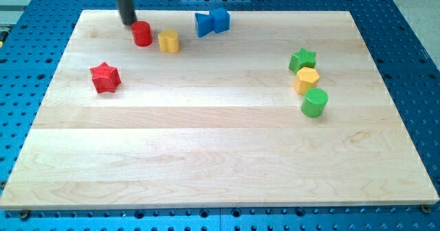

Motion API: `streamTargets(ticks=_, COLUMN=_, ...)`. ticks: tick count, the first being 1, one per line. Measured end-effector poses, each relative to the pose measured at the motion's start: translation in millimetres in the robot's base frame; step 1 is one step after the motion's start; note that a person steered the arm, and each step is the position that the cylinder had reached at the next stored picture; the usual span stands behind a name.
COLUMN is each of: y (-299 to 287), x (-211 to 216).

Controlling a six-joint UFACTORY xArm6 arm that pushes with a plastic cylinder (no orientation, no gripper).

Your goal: Place the red blocks diagonal to each other

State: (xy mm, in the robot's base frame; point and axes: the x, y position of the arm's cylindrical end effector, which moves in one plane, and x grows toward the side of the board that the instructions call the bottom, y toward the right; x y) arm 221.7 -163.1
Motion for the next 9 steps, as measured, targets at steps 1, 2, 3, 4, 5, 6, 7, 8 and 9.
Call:
streamTargets(ticks=1, y=5, x=92)
streamTargets(ticks=2, y=46, x=166)
streamTargets(ticks=3, y=-12, x=136)
streamTargets(ticks=4, y=-95, x=138)
streamTargets(ticks=5, y=-38, x=179)
streamTargets(ticks=6, y=44, x=195)
streamTargets(ticks=7, y=104, x=220)
streamTargets(ticks=8, y=165, x=244)
streamTargets(ticks=9, y=199, x=272)
